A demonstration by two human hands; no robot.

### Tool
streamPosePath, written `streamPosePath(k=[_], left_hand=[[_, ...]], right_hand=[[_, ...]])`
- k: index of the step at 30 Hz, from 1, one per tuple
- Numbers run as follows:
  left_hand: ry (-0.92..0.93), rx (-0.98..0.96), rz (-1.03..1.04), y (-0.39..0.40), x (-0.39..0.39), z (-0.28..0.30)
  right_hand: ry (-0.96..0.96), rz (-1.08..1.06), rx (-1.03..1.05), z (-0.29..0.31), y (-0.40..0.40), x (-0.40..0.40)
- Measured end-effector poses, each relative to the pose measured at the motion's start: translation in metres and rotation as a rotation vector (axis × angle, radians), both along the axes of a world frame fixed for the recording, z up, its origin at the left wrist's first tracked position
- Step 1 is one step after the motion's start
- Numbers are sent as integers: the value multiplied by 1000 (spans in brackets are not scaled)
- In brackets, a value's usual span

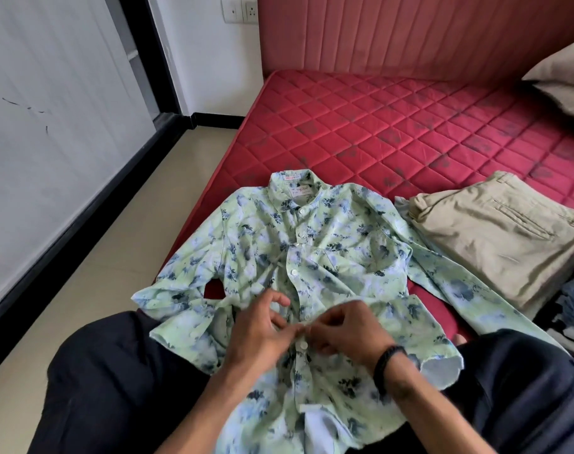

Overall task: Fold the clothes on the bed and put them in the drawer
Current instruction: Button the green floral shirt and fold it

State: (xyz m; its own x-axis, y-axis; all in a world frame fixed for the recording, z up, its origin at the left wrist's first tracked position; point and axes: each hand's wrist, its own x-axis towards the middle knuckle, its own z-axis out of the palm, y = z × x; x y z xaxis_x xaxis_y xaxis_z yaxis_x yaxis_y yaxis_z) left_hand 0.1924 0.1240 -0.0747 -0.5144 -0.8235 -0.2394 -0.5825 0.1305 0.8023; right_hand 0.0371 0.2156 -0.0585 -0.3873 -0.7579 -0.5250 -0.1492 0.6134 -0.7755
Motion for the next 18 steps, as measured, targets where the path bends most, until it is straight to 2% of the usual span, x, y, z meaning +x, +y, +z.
streamPosePath(k=[2,5,8,10,12,14,16,18], left_hand=[[31,-145,19,-44,-12,8],[52,-293,163,-142,-38,14],[-141,-400,229,-241,-68,-1],[-351,-330,175,-287,-84,-16],[-458,-264,116,-312,-96,-28],[-448,-251,102,-324,-107,-33],[-317,-124,127,-335,-117,-32],[-264,-47,115,-339,-120,-25]], right_hand=[[173,2,-91,16,-29,-31],[298,-61,-204,35,-94,-96],[492,-95,-214,30,-159,-163],[652,-88,-167,18,-194,-201],[834,40,-27,6,-219,-230],[888,156,104,-4,-236,-247],[840,198,188,-11,-246,-253],[875,238,259,-7,-249,-256]])
